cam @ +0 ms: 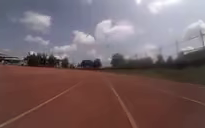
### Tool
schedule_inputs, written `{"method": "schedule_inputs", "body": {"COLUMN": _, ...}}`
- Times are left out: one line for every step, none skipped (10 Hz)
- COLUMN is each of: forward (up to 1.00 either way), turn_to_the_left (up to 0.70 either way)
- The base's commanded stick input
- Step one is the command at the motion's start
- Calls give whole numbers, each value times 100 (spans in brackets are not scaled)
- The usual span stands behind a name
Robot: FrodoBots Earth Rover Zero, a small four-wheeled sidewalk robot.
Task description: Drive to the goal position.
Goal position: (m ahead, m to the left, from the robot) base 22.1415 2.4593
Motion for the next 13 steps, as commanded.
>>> {"method": "schedule_inputs", "body": {"forward": 70, "turn_to_the_left": 0}}
{"method": "schedule_inputs", "body": {"forward": 70, "turn_to_the_left": 0}}
{"method": "schedule_inputs", "body": {"forward": 70, "turn_to_the_left": 0}}
{"method": "schedule_inputs", "body": {"forward": 70, "turn_to_the_left": 0}}
{"method": "schedule_inputs", "body": {"forward": 70, "turn_to_the_left": 0}}
{"method": "schedule_inputs", "body": {"forward": 70, "turn_to_the_left": 0}}
{"method": "schedule_inputs", "body": {"forward": 70, "turn_to_the_left": 0}}
{"method": "schedule_inputs", "body": {"forward": 70, "turn_to_the_left": 0}}
{"method": "schedule_inputs", "body": {"forward": 70, "turn_to_the_left": 0}}
{"method": "schedule_inputs", "body": {"forward": 70, "turn_to_the_left": 0}}
{"method": "schedule_inputs", "body": {"forward": 70, "turn_to_the_left": 0}}
{"method": "schedule_inputs", "body": {"forward": 70, "turn_to_the_left": 0}}
{"method": "schedule_inputs", "body": {"forward": 70, "turn_to_the_left": 0}}
